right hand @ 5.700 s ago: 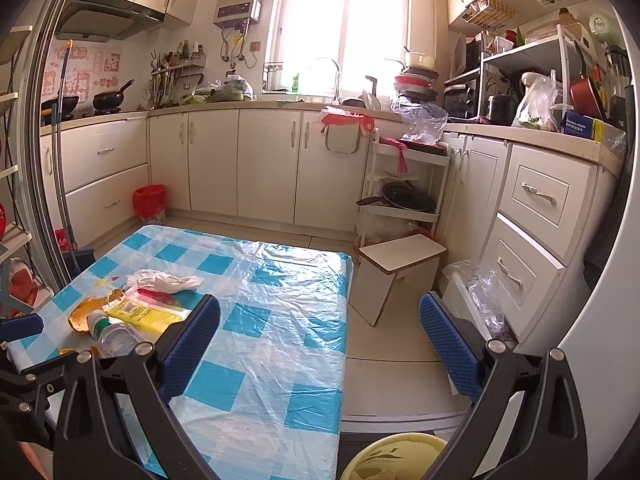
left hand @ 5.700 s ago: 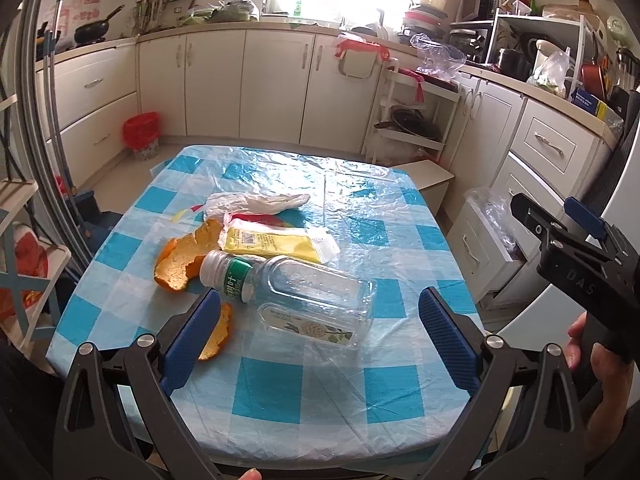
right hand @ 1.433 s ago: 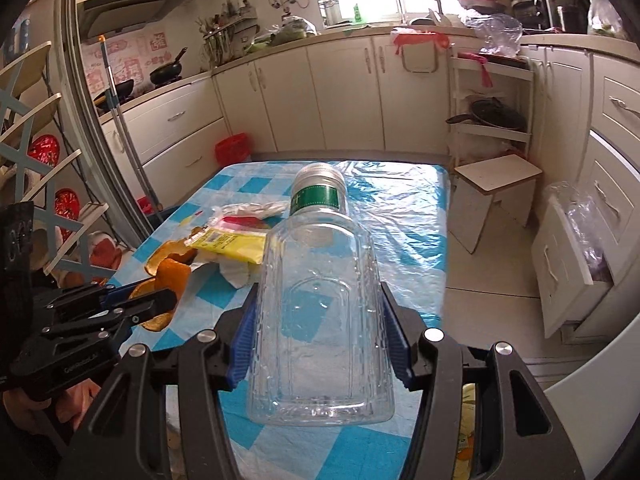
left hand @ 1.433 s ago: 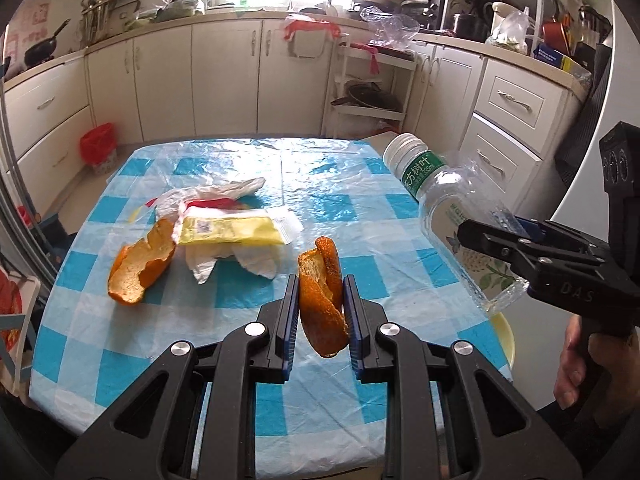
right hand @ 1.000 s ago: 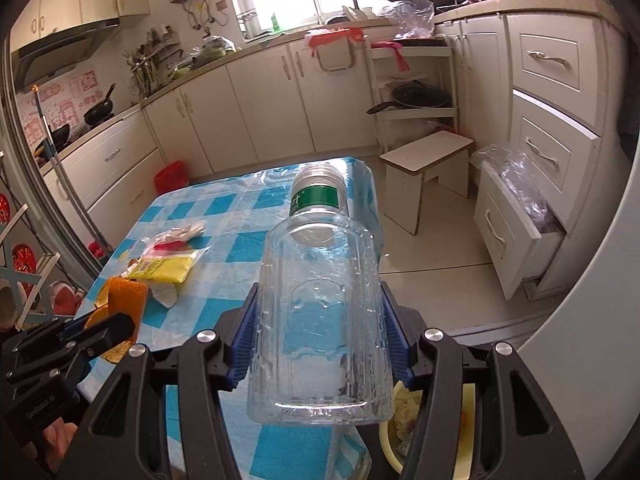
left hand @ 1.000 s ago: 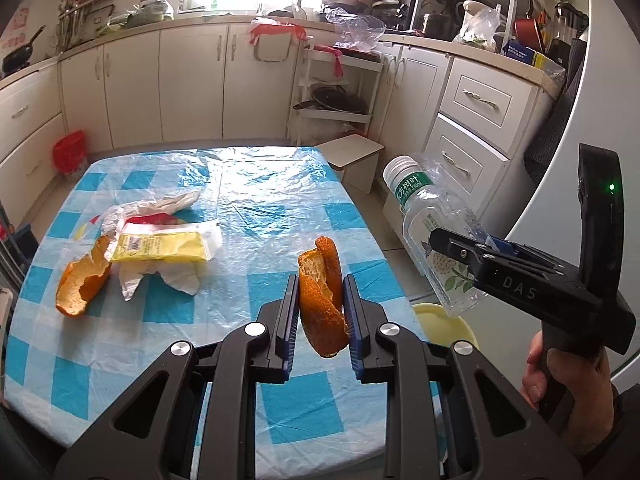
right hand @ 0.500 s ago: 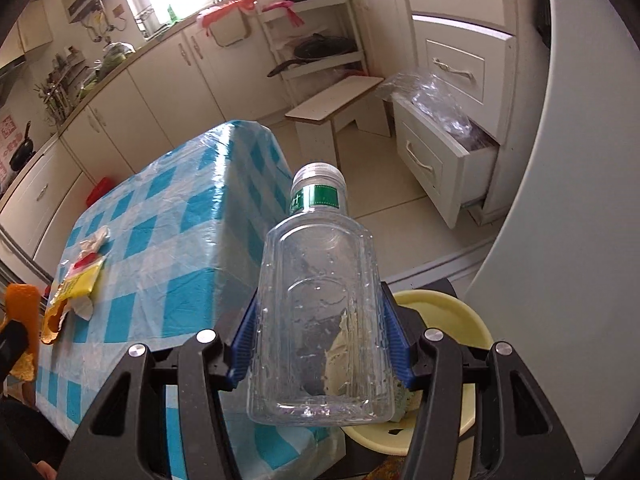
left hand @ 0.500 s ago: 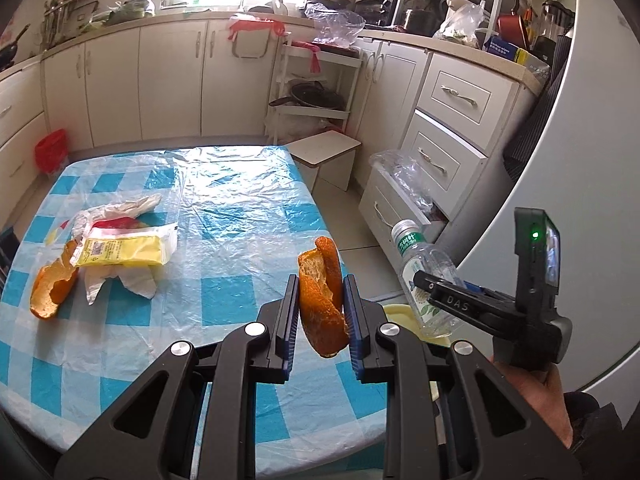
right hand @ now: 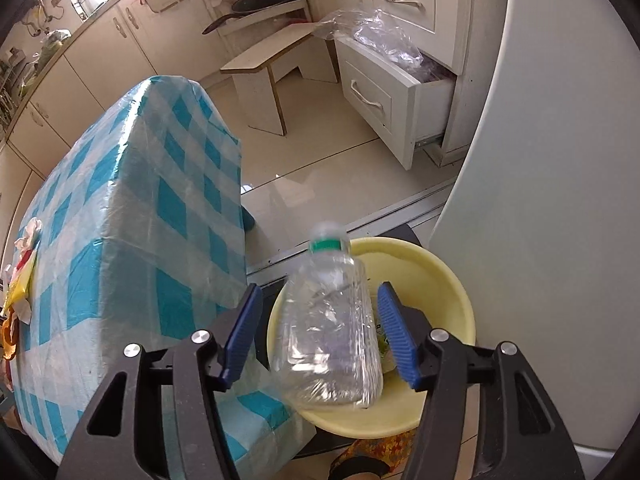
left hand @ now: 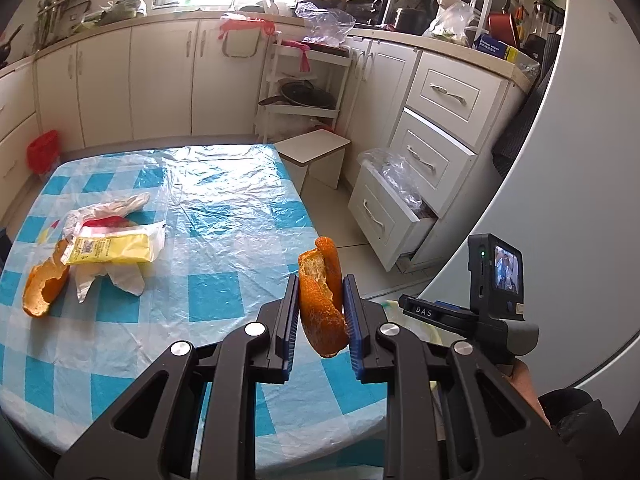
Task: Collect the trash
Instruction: 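Open the right gripper to drop the bottle while the left gripper releases the peel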
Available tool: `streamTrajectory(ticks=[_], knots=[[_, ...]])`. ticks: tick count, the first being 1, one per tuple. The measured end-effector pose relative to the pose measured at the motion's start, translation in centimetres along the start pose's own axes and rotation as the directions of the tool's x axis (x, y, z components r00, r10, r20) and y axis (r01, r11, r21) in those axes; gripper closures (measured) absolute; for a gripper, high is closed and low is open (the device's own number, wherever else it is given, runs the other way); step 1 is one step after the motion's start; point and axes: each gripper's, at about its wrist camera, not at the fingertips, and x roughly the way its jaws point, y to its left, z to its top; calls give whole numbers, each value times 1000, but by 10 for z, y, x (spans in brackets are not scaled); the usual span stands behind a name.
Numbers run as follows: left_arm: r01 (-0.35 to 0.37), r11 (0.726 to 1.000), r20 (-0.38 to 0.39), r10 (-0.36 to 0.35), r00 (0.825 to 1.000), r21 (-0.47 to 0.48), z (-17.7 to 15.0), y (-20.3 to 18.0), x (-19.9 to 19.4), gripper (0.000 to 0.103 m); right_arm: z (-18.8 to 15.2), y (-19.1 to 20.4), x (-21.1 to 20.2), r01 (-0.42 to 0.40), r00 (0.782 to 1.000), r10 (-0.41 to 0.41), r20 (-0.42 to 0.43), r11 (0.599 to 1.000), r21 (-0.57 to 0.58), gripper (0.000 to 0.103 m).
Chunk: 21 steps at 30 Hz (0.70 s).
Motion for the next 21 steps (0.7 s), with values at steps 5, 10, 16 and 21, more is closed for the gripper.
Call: streamTrajectory(ticks=[5,10,16,21], knots=[[5,1000,-16,-5,1000,17,-7,-7,8,83,5,1,-31,-61,994,59,87,998,17,37],[6,999,-57,-4,998,41,-19,-21,25,83,14,2,-86,-121,959,119,259,993,-6,31],[44,997,-124,-35,992,71,-36,-50,54,83,21,-3,-131,-116,899,119,421,993,-34,26],[83,993,-180,-67,981,84,-45,-79,83,83,24,-8,-150,-94,871,102,481,995,-41,24]])
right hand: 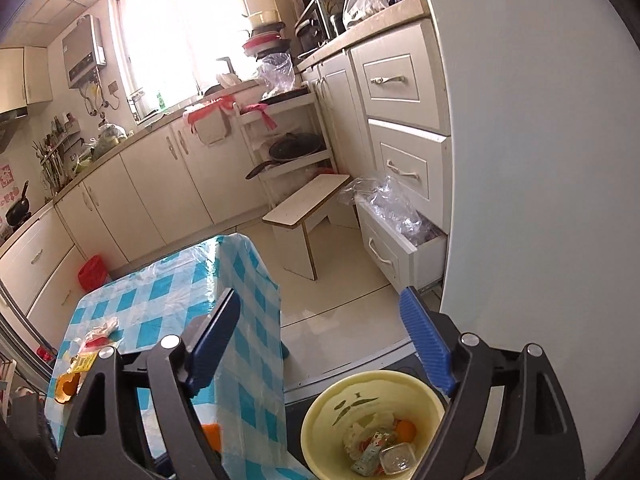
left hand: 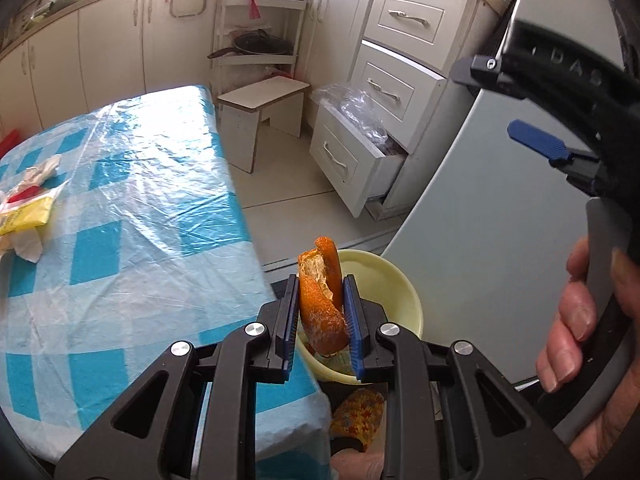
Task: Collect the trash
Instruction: 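Open the right gripper to drop the bottle while the left gripper releases the peel, then move both open tools back over the last peel and yellow package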
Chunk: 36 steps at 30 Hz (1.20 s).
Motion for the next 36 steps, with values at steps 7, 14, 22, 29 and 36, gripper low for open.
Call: streamTrajectory(ticks=[7,14,22,29,36], knots=[[53,999,-75,-53,996,-2,8,-36,52,78,6,-9,-10,38,997,-38,60,999,-4,22],[9,1000,-49,-9,999,6,14,-48,62,45,7,-17,-6,17,998,-19,53,999,35,22],[-62,996,16,63,998,-61,24,-20,35,29,9,-6,-10,-14,997,13,70,1000,19,18],[-125,991,89,129,988,-54,26,-5,-3,23,9,5,-9,-23,996,23,81,1000,-4,16],[-183,981,133,191,972,-69,27,15,-33,21,9,23,-6,-18,996,23,91,998,-55,12]])
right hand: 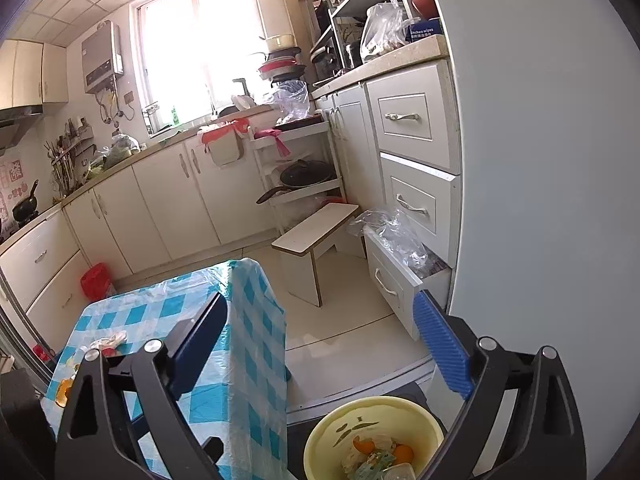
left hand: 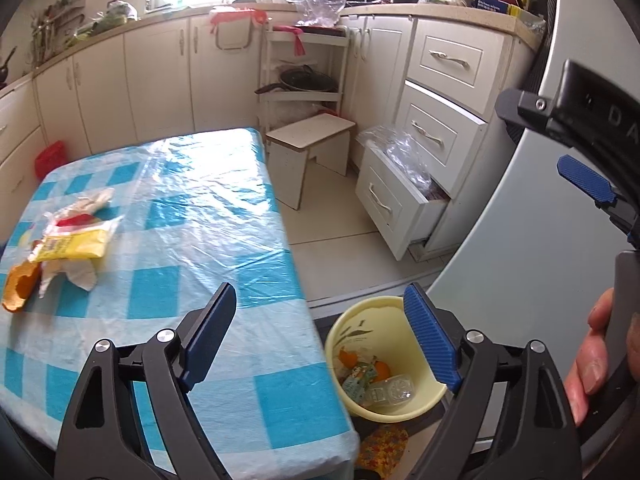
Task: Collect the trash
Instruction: 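Move both open tools back over the last peel and yellow package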
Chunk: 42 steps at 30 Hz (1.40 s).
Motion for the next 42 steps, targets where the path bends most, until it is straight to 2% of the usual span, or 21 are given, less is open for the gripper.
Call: streamTrajectory(ticks=[12,27,42], knots=[[-78,995,20,80,997,-59,2,46,-18,18,-5,26,4,-15,1000,15,4,997,-74,11],[-112,986,13,114,993,-123,-2,82,-21,17,-9,47,10,-44,999,43,-12,990,-134,11],[-128,980,7,131,991,-150,-5,99,-20,17,-13,62,13,-64,998,61,-21,982,-177,10]])
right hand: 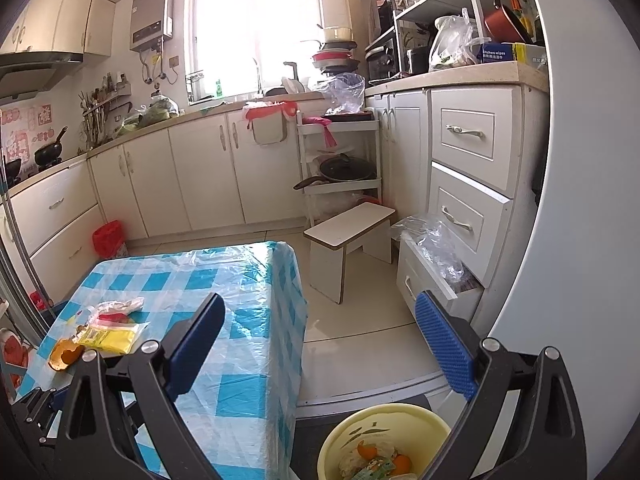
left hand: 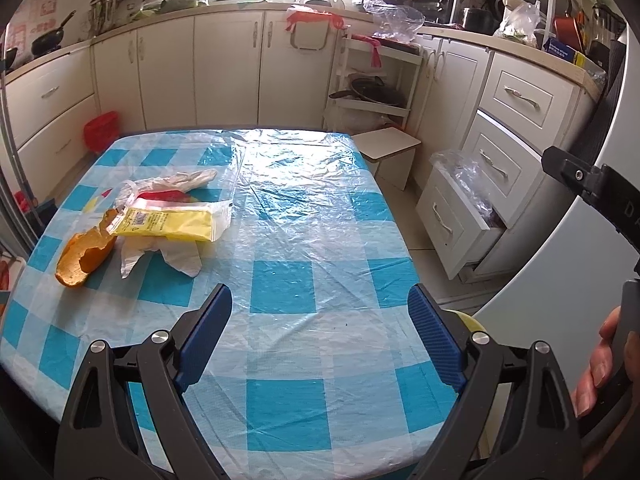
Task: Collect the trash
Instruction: 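Move both open tools back over the last peel and yellow package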
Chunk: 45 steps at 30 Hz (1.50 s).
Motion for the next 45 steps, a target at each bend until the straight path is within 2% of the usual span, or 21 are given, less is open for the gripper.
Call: streamTrajectory(ticks=[26,40,45], knots=[[-37,998,-13,37,999,-55,0,36,6,17,-3,23,10,-32,999,30,-24,997,-64,9],[-141,982,-22,139,990,-129,-1,105,5,17,-6,39,15,-62,997,58,-47,994,-92,9],[-195,965,-15,195,981,-177,1,141,-2,17,-7,47,20,-79,995,73,-65,992,-99,9]])
